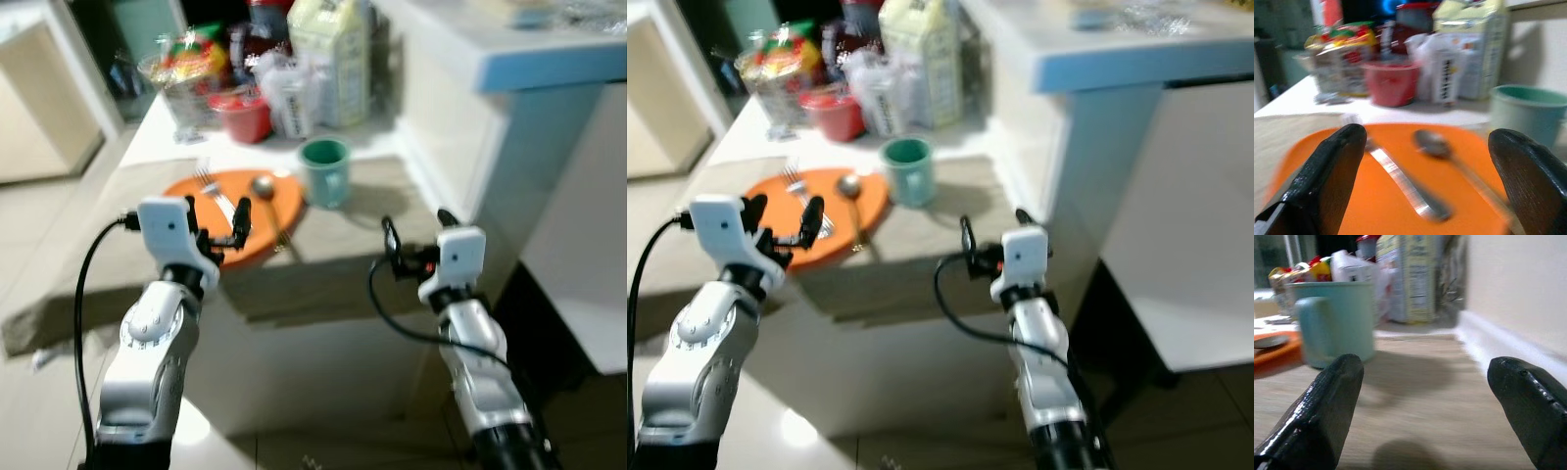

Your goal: Setting the table

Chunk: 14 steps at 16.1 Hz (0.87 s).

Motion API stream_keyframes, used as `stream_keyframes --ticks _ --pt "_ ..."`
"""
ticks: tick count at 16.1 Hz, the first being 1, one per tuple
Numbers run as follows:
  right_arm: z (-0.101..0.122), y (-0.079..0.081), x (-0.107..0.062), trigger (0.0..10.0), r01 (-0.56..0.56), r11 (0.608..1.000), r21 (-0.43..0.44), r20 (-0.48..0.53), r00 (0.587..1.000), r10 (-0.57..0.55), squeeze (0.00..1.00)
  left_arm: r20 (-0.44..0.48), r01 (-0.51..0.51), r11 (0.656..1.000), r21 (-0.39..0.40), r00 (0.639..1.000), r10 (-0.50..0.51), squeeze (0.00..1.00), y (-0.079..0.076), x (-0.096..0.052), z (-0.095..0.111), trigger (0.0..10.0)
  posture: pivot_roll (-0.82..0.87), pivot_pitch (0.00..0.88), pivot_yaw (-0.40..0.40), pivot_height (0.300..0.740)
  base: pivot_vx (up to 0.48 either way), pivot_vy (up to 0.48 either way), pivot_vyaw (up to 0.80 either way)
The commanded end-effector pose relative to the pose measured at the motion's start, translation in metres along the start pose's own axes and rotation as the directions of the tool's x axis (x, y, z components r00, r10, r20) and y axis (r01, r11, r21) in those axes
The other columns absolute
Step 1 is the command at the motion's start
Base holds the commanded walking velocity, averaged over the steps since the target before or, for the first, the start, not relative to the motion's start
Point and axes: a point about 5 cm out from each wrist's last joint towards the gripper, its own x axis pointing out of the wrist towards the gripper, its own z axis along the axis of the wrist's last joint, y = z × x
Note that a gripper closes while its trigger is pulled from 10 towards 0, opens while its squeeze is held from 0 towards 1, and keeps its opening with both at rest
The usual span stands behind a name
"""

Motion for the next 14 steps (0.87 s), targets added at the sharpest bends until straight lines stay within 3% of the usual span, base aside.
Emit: stream_keyframes --ticks 1,8,14 --pt "0.001 0.007 0.005 10.0 -0.014 1.0 0.018 -0.014 1.0 0.014 0.0 0.01 -0.019 1.0 0.024 1.0 0.019 0.0 0.006 -0.001 0.004 10.0 -0.11 0.0 0.105 0.74 0.0 0.0 0.0" --pt "0.012 0.024 0.035 10.0 -0.066 0.996 0.057 0.002 0.998 0.066 0.0 0.001 -0.023 0.999 0.039 1.0 0.023 0.0 0.005 -0.003 0.005 10.0 -0.08 0.0 0.101 0.74 0.0 0.0 0.0" --pt "0.012 0.024 0.05 10.0 -0.06 0.997 0.042 -0.006 0.998 0.06 0.0 -0.015 -0.028 0.998 0.054 0.999 0.029 0.0 0.009 -0.013 0.006 10.0 -0.04 0.008 0.109 0.74 0.0 0.0 0.0"
